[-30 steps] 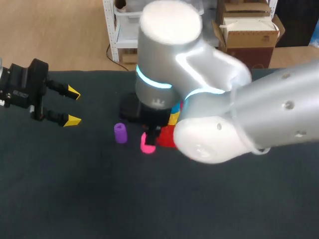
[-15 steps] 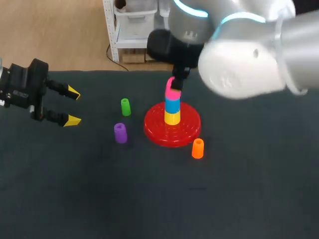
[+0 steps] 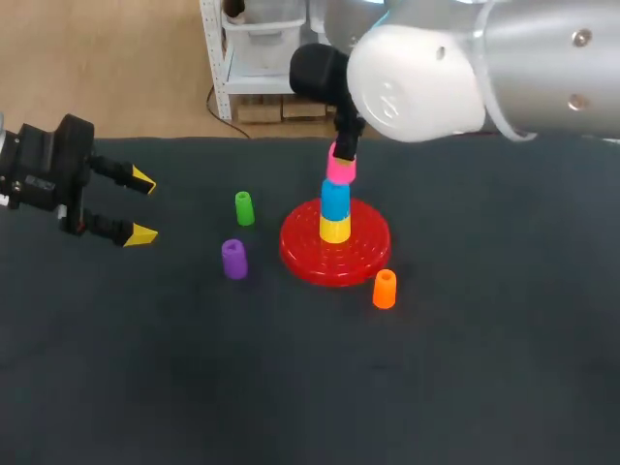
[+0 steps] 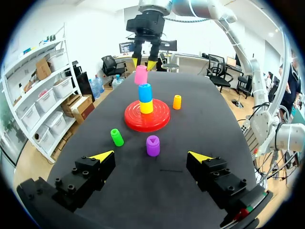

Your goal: Pick up and stack the cylinders on the red base in this order: pink,purple,orange,green

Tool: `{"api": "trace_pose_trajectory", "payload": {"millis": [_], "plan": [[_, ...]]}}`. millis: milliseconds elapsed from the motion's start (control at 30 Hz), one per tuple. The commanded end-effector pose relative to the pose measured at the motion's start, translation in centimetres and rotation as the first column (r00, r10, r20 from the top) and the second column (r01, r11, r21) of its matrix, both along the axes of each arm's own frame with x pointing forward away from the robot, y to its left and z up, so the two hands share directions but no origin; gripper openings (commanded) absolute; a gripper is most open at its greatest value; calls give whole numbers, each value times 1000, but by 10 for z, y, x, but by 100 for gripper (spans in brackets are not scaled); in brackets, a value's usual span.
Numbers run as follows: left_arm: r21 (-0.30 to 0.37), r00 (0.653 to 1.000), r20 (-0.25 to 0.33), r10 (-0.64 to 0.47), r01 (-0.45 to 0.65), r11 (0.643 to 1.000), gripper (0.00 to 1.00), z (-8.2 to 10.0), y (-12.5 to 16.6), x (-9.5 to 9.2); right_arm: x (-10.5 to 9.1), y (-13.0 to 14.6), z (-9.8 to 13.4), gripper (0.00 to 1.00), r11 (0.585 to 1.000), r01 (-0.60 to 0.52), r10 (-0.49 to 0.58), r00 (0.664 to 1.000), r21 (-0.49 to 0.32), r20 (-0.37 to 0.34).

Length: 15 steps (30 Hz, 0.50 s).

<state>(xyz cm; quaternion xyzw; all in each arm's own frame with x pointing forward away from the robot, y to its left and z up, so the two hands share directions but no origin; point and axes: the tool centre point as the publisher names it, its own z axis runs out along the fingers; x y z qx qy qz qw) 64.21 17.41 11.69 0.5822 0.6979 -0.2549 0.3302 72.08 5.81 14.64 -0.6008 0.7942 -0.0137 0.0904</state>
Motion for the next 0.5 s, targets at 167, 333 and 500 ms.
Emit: {"api": "trace_pose_trajectory", "payload": {"millis": [167,333,500], "plan": [[-3,1000,1,-3,3,1000,100,-1,1,1,-10,-2,0,0,1000,-28,28,999,7,-41],[-3,1000,1,-3,3,1000,100,-1,1,1,-20,-2,-12,0,999,-45,45,997,-9,-57],[-3,1000,1,-3,3,1000,100,-1,1,1,-20,4,-18,0,998,-55,55,997,-14,-53]]}}
